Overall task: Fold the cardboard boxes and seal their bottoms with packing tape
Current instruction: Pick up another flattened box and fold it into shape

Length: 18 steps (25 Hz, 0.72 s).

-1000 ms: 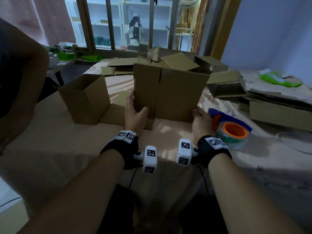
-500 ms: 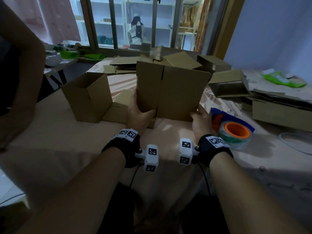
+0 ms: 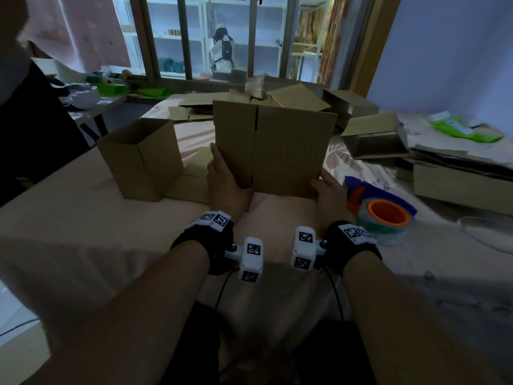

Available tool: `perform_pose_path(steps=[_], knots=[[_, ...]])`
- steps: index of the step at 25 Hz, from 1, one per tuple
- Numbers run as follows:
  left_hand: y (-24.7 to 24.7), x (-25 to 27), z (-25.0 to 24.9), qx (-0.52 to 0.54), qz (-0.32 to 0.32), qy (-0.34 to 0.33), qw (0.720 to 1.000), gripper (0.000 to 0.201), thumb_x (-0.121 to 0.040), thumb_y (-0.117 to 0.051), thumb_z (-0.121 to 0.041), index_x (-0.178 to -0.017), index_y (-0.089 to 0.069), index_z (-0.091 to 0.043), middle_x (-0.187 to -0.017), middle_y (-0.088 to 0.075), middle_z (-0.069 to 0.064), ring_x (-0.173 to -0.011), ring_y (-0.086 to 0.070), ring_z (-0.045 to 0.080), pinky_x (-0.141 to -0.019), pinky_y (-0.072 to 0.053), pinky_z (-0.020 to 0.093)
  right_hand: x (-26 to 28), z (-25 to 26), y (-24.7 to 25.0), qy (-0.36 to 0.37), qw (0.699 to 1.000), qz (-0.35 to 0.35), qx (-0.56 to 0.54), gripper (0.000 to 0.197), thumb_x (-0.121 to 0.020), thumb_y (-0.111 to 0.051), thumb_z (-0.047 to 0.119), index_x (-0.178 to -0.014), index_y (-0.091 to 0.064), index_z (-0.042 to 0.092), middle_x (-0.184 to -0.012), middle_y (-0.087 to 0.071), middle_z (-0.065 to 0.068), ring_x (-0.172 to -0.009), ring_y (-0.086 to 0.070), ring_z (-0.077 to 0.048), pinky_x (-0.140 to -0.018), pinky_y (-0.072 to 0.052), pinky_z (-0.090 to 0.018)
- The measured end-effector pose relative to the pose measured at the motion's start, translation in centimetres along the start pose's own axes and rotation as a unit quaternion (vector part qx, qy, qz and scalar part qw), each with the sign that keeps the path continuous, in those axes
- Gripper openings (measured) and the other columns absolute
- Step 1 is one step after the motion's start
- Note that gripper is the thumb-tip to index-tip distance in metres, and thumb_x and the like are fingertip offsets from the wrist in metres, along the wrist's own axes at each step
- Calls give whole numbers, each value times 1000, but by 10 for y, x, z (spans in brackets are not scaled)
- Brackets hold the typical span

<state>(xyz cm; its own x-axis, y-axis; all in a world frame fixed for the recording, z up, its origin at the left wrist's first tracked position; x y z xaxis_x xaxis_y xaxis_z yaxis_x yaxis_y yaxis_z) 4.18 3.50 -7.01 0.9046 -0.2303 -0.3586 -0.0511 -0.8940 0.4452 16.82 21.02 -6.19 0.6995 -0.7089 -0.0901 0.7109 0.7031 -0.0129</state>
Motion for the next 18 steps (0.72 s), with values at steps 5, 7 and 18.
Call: perform_pose_path(steps=[5,7,18], knots=[[0,3,-2,-14,-2,19,1000,131,-70,-83,-35,-156,15,-17,-152,-26,16,-138,-31,34,-112,-31,49,1,-3,2,29,999,22,29,38,-99,-44,11,-133,-59,21,-114,-65,9,-109,-60,-9,-91,-48,-24],[1,3,-3,-22,6,24,999,132,-69,-83,-34,-156,15,-17,-154,-24,16,-139,-29,34,-113,-30,48,2,-4,2,28,999,28,15,40,-98,-44,13,-134,-58,25,-122,-64,5,-114,-59,-12,-96,-48,-28],[3,9,-9,8,85,9,996,120,-75,-78,-26,-157,10,-15,-161,-15,9,-146,-20,28,-117,-24,43,-4,-14,-3,-10,996,57,-69,22,-99,-47,27,-114,-58,39,-122,-63,4,-117,-57,-19,-107,-41,-45]])
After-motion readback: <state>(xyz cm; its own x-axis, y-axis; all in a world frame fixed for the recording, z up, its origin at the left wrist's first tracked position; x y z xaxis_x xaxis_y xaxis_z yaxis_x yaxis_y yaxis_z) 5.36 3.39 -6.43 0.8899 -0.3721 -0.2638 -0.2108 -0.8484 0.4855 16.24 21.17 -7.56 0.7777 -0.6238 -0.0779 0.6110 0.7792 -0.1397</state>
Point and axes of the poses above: each hand's wrist, its own x-axis away from the middle knuckle, its own y-axis out of the back of the hand, z = x × y, the point moved 2 cm from there along -x, towards the middle knuckle
